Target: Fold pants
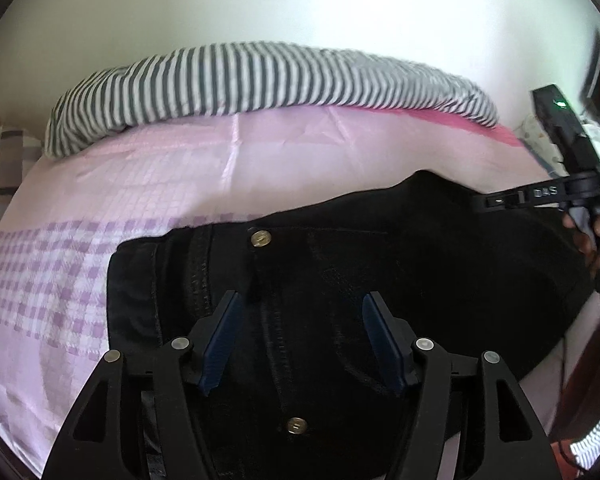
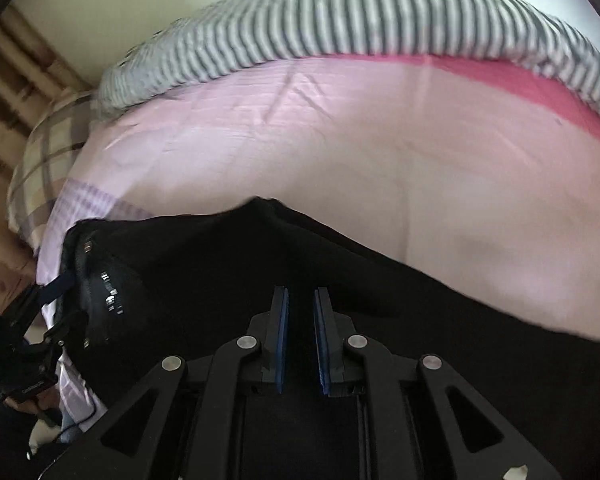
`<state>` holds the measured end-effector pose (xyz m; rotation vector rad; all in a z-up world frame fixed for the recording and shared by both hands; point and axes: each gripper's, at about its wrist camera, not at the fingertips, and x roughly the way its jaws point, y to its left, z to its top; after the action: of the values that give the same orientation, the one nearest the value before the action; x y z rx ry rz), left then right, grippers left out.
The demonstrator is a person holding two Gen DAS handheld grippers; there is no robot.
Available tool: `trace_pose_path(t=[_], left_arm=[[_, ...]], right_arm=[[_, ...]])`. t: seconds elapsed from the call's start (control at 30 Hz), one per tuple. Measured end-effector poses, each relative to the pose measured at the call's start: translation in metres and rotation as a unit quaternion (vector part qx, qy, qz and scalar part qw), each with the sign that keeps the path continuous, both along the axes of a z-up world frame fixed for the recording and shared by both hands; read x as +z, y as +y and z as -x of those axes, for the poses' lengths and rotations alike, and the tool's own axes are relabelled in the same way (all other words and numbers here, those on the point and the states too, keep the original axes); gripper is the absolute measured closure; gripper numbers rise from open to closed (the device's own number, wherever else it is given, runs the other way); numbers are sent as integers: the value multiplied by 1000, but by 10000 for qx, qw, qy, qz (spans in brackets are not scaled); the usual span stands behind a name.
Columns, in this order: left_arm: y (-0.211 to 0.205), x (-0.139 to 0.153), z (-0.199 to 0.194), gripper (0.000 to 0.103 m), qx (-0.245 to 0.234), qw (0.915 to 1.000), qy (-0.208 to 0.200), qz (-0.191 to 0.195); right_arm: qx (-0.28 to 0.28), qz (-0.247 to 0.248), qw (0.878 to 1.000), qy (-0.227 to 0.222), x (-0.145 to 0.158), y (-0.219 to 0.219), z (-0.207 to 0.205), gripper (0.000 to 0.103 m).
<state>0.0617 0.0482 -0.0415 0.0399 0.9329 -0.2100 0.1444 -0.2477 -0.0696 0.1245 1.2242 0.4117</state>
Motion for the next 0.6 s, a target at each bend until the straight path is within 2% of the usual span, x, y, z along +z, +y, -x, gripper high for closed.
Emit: trace_pose_path(t=[0.1,0.2,0.37,0.43,0.5,0.6], left_arm=[[8,-9,-6,40,154,9998,100,-105],[13,-12,-9,40,165,9997,163,60],[4,-16,-8,40,85,9994,95,-310],[-4,-15,-6,39,19,9983,53,-575],[-8,-12,-4,39,-34,9978,54,-662],[-9,2,1,39,-143,9996,59,-221]], right_arm=[[-178,146,9997,-33,-9,0,-6,92],[-321,144,9993,-92,-12,0,-12,92],[-456,221,9986,-171,-13,4,-13,91],[-546,-17,9984,-121,-12,0,-14,89],[-737,-455,9961,-134,-3,-12,-9,87],[-968,-860,9909,-362,20,-37,12,83]])
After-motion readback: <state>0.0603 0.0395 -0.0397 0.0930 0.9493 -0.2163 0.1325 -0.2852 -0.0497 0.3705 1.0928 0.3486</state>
